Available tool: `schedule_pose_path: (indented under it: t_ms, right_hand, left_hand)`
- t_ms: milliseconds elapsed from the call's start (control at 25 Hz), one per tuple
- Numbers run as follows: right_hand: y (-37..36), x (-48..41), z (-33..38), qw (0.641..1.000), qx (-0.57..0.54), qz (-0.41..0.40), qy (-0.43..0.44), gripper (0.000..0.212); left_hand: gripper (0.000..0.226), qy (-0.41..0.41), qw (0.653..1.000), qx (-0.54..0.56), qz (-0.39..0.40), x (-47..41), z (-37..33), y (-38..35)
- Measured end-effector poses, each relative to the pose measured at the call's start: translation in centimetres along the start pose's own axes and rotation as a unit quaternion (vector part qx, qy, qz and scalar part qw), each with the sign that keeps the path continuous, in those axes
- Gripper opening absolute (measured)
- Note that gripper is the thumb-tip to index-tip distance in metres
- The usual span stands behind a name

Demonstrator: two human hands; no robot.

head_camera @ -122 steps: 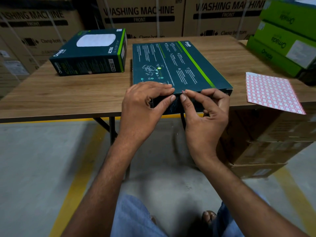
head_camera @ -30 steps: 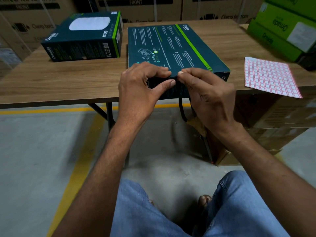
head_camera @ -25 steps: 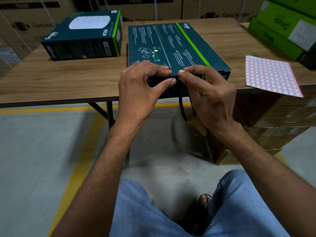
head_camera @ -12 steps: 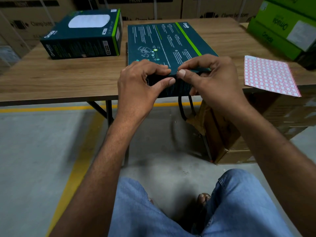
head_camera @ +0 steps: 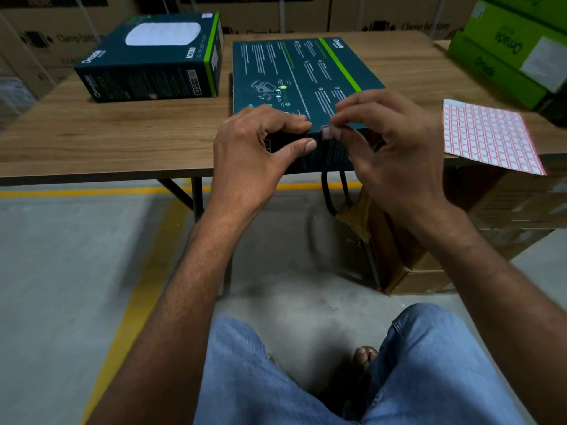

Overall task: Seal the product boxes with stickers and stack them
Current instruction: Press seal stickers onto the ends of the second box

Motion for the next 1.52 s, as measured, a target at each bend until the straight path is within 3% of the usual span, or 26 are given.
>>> schedule_pose_path:
  t_ms: [120,240,400,680,960,1520]
  right_hand:
    - [-0.1,1.0,0.5,0.999,0.026,-0.021,0.027,0.019]
    - [-0.7,0.8,-0.2,0.999,0.036,0.008,-0.001,0.031]
    - [-1.3,0.0,-0.7,0.998,0.026,0.055,0.003,0.02]
    - [-0.6,1.2,-0.7,0.998,-0.047,-0.026,-0.039,0.014]
    - [-1.7,1.0,-1.7,0.992,-0.1,0.006,-0.081,0.013]
    - [-1.5,0.2,-1.6,0.994,-0.065,0.043,-0.074,0.019]
  left_hand:
    - [0.027,0.0,1.0,0.003,0.003,0.1,-0.1,-0.1]
    - [0.027,0.002,1.0,0.006,0.003,0.1,-0.1,0.0]
    - [0.028,0.001,1.0,0.002,0.007,0.1,-0.2,0.0]
    - [0.027,0.007,1.0,0.005,0.004,0.0,0.0,0.0]
    - [0.027,0.005,1.0,0.001,0.003,0.0,-0.1,-0.1]
    - [0.031,0.006,1.0,-0.012,0.011,0.0,-0.3,0.0]
Point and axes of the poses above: each hand's wrist, its own x-axis away from the middle knuckle, its own y-axis out of the back of the hand, z = x × y, the point moved 8 cm from there along -x, towards the middle knuckle, and after that the axes turned 8 degrees about y, right-handed, at the moved point
